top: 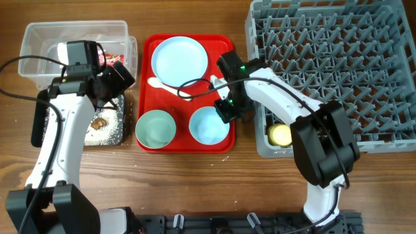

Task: Sort waste into correct bins and load items into the dishwasher rack
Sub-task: 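Lift the bowl with the right gripper and place it in the rack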

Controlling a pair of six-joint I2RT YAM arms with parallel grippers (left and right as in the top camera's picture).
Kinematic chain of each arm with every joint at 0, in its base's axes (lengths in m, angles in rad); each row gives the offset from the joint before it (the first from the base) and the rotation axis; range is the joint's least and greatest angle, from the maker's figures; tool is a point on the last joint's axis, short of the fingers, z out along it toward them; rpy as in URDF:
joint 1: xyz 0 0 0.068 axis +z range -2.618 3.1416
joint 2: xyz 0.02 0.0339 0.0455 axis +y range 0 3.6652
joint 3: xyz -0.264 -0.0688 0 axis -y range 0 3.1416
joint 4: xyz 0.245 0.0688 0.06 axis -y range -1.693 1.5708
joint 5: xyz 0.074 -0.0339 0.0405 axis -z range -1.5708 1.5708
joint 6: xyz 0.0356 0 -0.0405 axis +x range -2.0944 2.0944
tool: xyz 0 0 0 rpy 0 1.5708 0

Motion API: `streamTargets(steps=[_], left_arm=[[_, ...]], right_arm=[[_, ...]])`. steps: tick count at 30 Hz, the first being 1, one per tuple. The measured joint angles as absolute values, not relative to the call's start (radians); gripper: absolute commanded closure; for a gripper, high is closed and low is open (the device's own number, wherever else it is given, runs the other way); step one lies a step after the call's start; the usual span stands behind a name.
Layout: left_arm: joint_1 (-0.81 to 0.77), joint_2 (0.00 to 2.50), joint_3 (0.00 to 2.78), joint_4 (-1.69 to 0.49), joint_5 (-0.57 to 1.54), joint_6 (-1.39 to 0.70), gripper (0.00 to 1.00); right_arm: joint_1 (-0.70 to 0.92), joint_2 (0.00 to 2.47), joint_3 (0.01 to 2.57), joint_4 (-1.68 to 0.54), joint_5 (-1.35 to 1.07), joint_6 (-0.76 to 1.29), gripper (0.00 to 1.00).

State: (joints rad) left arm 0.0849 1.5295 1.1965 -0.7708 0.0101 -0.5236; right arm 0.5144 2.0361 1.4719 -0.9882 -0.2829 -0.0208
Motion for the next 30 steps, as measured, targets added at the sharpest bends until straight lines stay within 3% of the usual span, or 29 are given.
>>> streamTargets(steps=[7, 12, 15, 22, 26, 30], left_arm=[[0.085, 1.530, 1.196, -0.770, 0.010, -0.524, 0.00], [0.085, 1.530, 1.196, -0.770, 0.010, -0.524, 0.00], [0.085, 1.530, 1.196, -0.770, 0.010, -0.524, 0.00], [0.085, 1.530, 1.196, -0.770, 0.010, -0.524, 0.00], [0.085, 1.530, 1.196, -0.771, 0.010, -0.524, 0.00], [0.085, 1.530, 1.196, -0.771, 0.010, -0.524, 0.00]], right_arm=[[0.468, 1.886, 1.732, -1.106, -0.024, 0.134, 0.96], [0.433, 1.764, 1.765, -0.987, 0.647, 0.274, 0.96], [0.416, 1.784, 1.763, -0.825, 0.860, 0.288, 0.96], [0.333, 1.981, 1.763, -0.441, 0.985, 0.025, 0.96], [0.328, 2.131, 1.762, -0.288, 1.047, -0.188, 0.96], [0.315, 2.215, 1.762, -0.197, 1.101, -0.262, 0.96]])
